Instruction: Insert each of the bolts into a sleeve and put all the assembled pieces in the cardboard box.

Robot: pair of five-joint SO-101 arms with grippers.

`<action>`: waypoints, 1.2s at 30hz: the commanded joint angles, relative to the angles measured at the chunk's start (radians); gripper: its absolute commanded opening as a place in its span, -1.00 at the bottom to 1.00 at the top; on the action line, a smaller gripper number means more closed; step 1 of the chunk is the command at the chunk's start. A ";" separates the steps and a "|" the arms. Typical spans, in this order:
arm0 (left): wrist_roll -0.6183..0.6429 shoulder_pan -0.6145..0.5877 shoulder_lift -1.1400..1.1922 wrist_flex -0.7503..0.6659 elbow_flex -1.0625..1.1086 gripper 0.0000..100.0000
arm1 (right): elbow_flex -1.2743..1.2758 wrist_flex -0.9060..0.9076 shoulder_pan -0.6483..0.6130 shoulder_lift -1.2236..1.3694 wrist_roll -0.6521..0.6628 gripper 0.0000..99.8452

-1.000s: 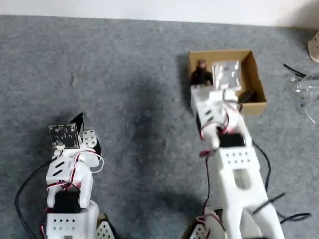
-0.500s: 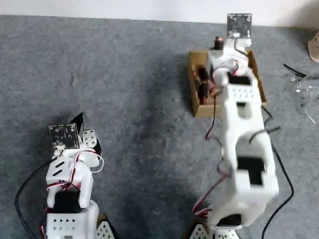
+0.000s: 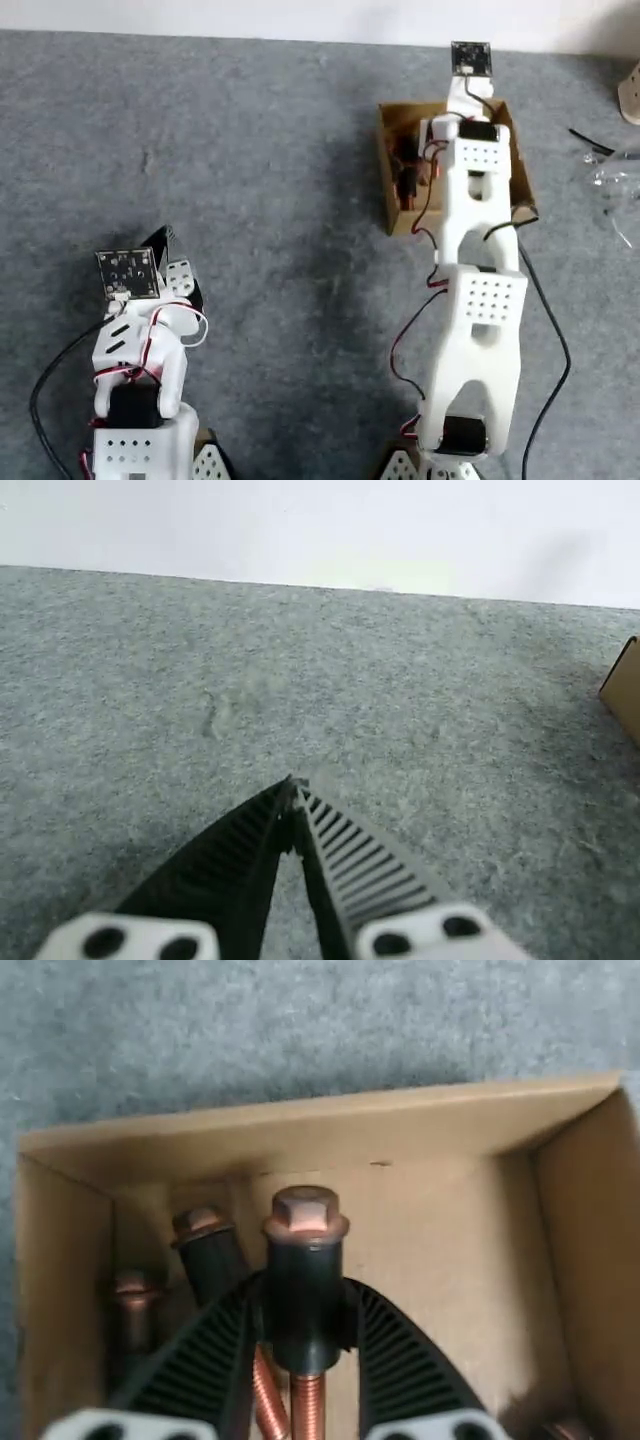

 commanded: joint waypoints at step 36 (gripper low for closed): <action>-0.006 -0.010 -0.012 -0.006 0.019 -0.99 | -0.858 0.753 -0.025 -0.044 -0.017 -0.39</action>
